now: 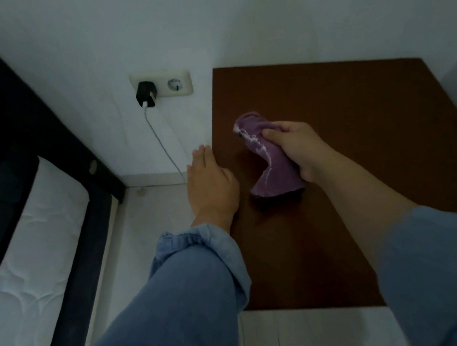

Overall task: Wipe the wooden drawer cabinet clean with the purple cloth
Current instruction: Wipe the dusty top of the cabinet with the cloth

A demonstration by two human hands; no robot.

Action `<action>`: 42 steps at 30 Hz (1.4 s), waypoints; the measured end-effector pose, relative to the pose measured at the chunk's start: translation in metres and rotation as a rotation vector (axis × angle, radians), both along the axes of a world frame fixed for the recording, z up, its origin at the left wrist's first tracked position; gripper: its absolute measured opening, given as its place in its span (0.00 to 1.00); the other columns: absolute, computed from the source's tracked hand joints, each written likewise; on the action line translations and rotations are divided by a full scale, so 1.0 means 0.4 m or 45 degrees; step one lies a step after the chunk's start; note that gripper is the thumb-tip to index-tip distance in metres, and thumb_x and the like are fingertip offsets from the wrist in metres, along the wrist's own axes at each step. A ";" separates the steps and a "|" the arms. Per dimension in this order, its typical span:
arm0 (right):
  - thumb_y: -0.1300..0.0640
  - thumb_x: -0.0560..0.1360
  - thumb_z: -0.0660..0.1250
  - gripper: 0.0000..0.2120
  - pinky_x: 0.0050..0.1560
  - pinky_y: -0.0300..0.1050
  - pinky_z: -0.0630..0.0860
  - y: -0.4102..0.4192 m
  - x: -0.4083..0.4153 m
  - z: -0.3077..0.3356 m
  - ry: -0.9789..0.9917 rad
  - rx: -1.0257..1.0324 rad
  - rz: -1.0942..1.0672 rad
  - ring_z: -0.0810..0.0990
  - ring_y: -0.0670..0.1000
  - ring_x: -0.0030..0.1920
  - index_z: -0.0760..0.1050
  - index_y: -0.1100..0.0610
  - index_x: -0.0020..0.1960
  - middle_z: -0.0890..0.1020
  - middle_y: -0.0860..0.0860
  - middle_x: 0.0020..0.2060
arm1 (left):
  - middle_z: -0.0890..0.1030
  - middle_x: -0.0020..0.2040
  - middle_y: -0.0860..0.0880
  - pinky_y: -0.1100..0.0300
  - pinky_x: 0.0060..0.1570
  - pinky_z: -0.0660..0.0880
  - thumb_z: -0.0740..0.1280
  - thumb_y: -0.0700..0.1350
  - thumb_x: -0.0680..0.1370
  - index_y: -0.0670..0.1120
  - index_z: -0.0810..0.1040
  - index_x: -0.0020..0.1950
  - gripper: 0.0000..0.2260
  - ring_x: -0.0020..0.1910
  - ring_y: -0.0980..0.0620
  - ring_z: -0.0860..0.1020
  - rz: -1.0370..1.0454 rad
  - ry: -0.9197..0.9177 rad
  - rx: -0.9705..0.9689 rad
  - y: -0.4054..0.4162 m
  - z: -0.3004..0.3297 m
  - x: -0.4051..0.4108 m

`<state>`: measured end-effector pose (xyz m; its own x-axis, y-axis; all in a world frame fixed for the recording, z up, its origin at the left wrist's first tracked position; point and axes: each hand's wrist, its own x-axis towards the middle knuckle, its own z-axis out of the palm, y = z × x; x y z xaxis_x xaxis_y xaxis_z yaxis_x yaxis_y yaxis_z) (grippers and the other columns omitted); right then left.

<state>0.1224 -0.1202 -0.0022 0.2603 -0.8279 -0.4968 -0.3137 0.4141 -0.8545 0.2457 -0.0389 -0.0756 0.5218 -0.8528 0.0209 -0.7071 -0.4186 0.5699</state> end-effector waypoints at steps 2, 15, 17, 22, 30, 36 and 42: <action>0.57 0.78 0.63 0.14 0.38 0.37 0.75 -0.054 0.021 -0.002 0.050 -0.070 -0.027 0.78 0.45 0.42 0.74 0.52 0.63 0.79 0.47 0.45 | 0.59 0.76 0.42 0.52 0.75 0.51 0.53 0.40 0.79 0.39 0.55 0.76 0.24 0.76 0.46 0.56 0.013 0.038 -0.008 -0.021 -0.001 -0.010; 0.58 0.75 0.62 0.15 0.52 0.37 0.69 -0.402 0.199 -0.052 0.446 -0.912 0.151 0.77 0.52 0.57 0.75 0.56 0.61 0.80 0.54 0.58 | 0.60 0.76 0.42 0.52 0.75 0.52 0.50 0.45 0.74 0.40 0.57 0.76 0.29 0.76 0.47 0.56 0.093 0.112 -0.093 -0.030 -0.003 -0.038; 0.59 0.76 0.61 0.19 0.59 0.37 0.66 -0.443 0.220 -0.069 0.494 -0.979 0.241 0.74 0.52 0.63 0.71 0.56 0.66 0.76 0.53 0.63 | 0.59 0.76 0.43 0.54 0.76 0.50 0.50 0.45 0.74 0.40 0.56 0.76 0.30 0.76 0.48 0.55 0.084 0.140 -0.073 -0.028 -0.002 -0.036; 0.61 0.76 0.59 0.23 0.69 0.42 0.60 -0.493 0.269 -0.144 0.600 -1.061 0.435 0.68 0.56 0.69 0.66 0.55 0.72 0.71 0.55 0.69 | 0.58 0.77 0.43 0.58 0.76 0.48 0.51 0.44 0.74 0.39 0.54 0.76 0.30 0.77 0.49 0.53 0.080 0.177 -0.074 -0.031 -0.003 -0.035; 0.61 0.71 0.56 0.25 0.64 0.47 0.68 -0.483 0.291 -0.156 0.658 -1.170 0.488 0.72 0.56 0.65 0.72 0.47 0.66 0.78 0.51 0.63 | 0.58 0.77 0.43 0.59 0.75 0.46 0.51 0.44 0.74 0.40 0.54 0.77 0.30 0.77 0.50 0.53 0.068 0.214 -0.080 -0.031 -0.003 -0.028; 0.58 0.71 0.55 0.25 0.64 0.53 0.67 -0.359 0.242 -0.154 0.630 -1.085 0.598 0.73 0.58 0.62 0.71 0.44 0.66 0.77 0.50 0.63 | 0.58 0.77 0.42 0.60 0.74 0.45 0.50 0.44 0.74 0.39 0.55 0.76 0.30 0.77 0.48 0.54 0.084 0.225 -0.083 -0.030 -0.004 -0.029; 0.62 0.76 0.59 0.22 0.51 0.46 0.60 -0.127 0.155 -0.160 0.591 -1.167 0.557 0.71 0.54 0.57 0.72 0.43 0.64 0.77 0.45 0.62 | 0.58 0.77 0.42 0.59 0.74 0.47 0.49 0.46 0.72 0.40 0.55 0.76 0.31 0.77 0.49 0.53 0.074 0.255 -0.064 -0.032 -0.008 -0.027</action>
